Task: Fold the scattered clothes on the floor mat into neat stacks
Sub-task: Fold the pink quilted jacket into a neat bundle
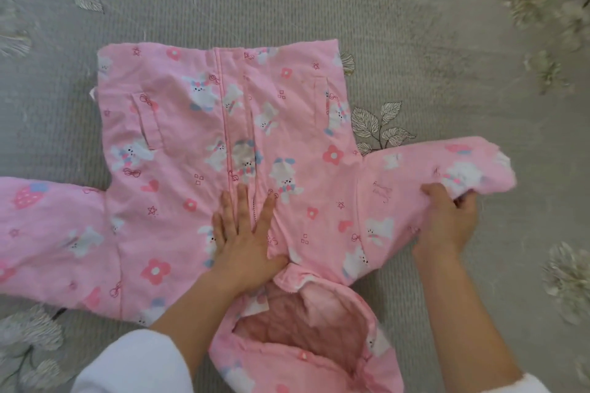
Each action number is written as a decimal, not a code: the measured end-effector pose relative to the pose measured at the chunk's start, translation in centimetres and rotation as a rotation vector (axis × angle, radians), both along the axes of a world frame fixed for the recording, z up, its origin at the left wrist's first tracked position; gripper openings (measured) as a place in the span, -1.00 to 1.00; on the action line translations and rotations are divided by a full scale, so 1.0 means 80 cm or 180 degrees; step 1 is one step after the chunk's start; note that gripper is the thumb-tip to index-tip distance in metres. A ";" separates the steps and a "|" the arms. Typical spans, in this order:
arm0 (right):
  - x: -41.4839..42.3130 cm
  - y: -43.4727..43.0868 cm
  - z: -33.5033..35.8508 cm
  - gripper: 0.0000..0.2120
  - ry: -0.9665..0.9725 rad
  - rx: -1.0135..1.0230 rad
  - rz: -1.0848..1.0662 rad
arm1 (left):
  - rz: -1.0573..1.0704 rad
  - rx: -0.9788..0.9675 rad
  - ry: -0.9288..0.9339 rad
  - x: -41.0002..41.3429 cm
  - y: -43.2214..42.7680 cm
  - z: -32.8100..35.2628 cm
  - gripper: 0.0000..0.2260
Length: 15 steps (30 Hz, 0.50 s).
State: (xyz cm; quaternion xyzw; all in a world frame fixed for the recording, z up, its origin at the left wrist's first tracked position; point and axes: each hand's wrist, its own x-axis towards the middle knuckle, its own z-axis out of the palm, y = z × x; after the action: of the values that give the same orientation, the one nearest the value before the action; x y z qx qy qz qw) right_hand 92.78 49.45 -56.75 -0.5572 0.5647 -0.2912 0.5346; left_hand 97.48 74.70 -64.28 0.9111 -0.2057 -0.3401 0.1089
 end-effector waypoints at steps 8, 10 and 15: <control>0.042 0.111 -0.017 -0.49 0.1186 -0.2026 0.3497 | 0.0027 -0.0035 -0.0020 -0.003 -0.003 -0.009 0.02; 0.041 0.116 -0.040 -0.52 0.1724 -0.1905 0.4217 | 0.0059 -0.0102 -0.0085 -0.006 -0.003 -0.014 0.04; 0.037 0.117 -0.073 -0.51 0.2315 -0.2252 0.4656 | 0.0276 -0.0907 -0.0345 -0.006 0.012 0.005 -0.19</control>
State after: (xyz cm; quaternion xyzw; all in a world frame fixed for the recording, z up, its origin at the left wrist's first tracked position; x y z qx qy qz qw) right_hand 95.72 58.83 -62.57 -0.9688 0.0794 0.1606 0.1710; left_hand 96.97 75.68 -63.88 0.9115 -0.2179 -0.2527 0.2404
